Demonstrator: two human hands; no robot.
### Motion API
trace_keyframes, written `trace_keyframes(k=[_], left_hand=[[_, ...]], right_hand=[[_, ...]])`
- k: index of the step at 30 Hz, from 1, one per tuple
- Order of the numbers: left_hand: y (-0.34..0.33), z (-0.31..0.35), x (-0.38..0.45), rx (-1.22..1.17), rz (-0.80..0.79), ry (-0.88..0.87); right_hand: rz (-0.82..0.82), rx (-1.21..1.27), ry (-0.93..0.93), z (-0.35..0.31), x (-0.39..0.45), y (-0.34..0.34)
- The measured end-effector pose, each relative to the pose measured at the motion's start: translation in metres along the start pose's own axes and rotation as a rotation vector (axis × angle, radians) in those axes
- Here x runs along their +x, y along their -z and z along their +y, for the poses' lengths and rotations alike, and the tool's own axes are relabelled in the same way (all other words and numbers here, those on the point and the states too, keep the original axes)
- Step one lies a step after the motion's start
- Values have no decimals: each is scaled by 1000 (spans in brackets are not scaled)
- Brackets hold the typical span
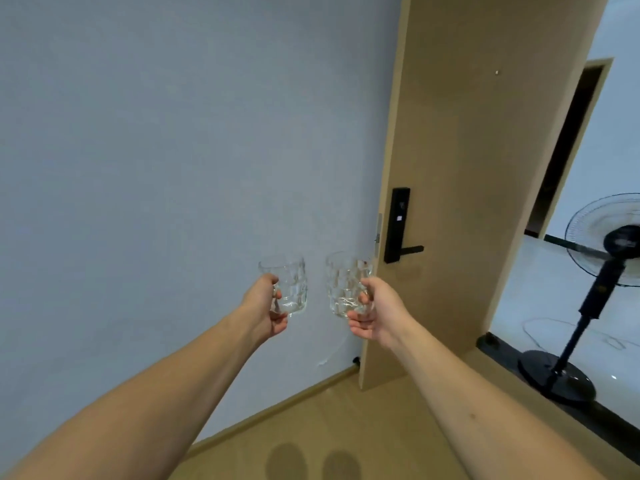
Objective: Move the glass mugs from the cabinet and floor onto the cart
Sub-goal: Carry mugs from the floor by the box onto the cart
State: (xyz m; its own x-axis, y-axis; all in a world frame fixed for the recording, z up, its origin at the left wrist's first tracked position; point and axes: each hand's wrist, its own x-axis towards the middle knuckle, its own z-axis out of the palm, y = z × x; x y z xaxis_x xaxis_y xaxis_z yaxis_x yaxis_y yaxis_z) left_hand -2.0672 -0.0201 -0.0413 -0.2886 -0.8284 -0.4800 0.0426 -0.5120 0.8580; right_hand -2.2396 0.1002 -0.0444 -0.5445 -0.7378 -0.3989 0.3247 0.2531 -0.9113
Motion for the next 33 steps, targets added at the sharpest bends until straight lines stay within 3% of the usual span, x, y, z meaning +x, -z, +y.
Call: trace_keyframes(k=[12, 33], left_hand=[[207, 40, -69, -82, 313, -153], [627, 15, -250, -244, 768, -242]], right_hand=[[-333, -126, -16, 29, -47, -199], [-811, -294, -105, 180, -254, -579]])
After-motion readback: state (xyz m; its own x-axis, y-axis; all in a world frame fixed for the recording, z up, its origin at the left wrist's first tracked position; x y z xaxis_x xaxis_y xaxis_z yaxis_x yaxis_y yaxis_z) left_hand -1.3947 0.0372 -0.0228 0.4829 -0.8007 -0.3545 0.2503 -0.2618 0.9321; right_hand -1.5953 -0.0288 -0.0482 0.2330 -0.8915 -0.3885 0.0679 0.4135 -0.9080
